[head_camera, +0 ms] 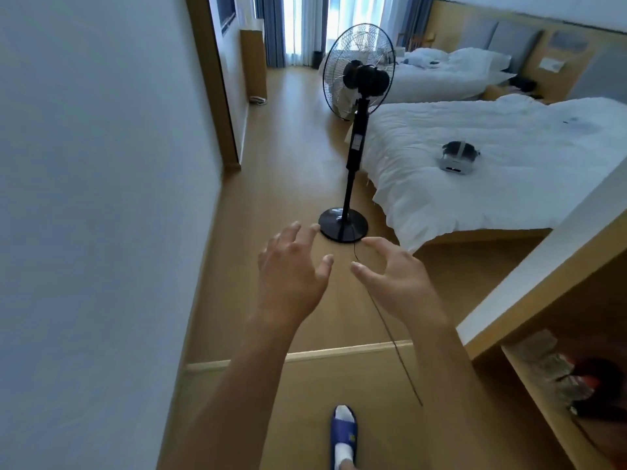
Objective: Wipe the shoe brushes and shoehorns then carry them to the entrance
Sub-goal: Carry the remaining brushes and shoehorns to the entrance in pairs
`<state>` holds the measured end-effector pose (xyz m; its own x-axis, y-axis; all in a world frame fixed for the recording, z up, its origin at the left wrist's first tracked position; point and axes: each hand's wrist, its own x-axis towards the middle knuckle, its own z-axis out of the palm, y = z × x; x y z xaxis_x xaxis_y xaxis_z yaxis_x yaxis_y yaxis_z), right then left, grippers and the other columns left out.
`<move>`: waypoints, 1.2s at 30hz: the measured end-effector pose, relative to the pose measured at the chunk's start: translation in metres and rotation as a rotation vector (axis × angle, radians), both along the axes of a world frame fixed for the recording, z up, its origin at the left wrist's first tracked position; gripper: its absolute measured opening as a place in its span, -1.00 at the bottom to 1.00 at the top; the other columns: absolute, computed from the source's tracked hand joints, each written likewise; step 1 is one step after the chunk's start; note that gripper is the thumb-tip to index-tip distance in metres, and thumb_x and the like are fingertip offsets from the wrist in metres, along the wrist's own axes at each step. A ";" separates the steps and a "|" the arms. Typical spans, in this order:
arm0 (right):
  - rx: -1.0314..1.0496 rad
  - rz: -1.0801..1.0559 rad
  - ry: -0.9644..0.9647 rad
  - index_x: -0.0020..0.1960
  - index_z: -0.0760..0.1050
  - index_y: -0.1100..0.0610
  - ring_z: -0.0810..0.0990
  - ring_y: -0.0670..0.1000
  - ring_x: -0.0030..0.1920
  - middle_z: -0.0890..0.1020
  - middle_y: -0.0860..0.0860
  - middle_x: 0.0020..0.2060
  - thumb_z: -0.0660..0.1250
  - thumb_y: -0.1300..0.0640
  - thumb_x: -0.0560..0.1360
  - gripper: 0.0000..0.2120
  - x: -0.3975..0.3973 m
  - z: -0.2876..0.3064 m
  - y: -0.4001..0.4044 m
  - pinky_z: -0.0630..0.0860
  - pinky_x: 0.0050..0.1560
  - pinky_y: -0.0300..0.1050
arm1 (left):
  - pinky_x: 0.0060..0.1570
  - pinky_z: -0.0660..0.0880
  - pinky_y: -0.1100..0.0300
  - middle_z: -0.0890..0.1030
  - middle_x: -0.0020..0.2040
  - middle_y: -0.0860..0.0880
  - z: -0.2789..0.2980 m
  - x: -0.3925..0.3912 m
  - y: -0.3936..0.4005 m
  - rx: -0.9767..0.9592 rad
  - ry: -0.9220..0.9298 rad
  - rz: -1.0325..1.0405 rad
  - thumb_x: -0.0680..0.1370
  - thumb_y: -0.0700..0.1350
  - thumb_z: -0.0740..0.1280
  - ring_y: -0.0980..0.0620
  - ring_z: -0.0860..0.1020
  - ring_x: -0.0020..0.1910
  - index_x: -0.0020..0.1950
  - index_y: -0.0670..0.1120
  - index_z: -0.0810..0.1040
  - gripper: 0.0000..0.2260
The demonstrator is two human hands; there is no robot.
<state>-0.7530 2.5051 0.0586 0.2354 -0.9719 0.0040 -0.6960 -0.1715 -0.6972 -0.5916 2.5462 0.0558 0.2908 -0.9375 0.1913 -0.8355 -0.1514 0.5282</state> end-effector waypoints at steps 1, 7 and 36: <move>0.003 0.022 -0.003 0.48 0.38 -0.08 0.44 0.00 0.38 0.48 -0.03 0.41 0.38 -0.08 0.55 -0.49 0.008 -0.003 -0.016 0.38 0.23 -0.12 | 0.44 0.26 -0.05 0.34 0.51 -0.01 -0.003 0.007 -0.012 0.014 -0.007 0.017 0.57 0.09 0.31 -0.05 0.31 0.47 0.49 0.06 0.36 -0.51; 0.009 0.135 -0.019 0.47 0.39 -0.06 0.43 0.00 0.39 0.48 -0.01 0.40 0.37 -0.07 0.56 -0.50 0.057 -0.012 -0.132 0.35 0.21 -0.16 | 0.47 0.22 -0.06 0.32 0.52 -0.03 -0.007 0.047 -0.115 0.072 -0.060 0.093 0.57 0.10 0.30 -0.05 0.29 0.49 0.50 0.07 0.34 -0.50; -0.017 0.190 0.138 0.47 0.39 -0.02 0.41 0.01 0.40 0.49 0.00 0.39 0.34 -0.06 0.57 -0.51 0.383 0.011 -0.584 0.31 0.30 -0.17 | 0.49 0.21 -0.07 0.28 0.55 -0.02 0.002 0.371 -0.573 0.088 -0.013 0.104 0.59 0.11 0.29 -0.05 0.25 0.52 0.54 0.10 0.27 -0.47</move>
<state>-0.3701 1.9211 0.0696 0.4133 -0.9102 -0.0252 -0.7389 -0.3191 -0.5934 -0.2203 1.9737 0.0582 0.3857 -0.9156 0.1137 -0.8195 -0.2834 0.4981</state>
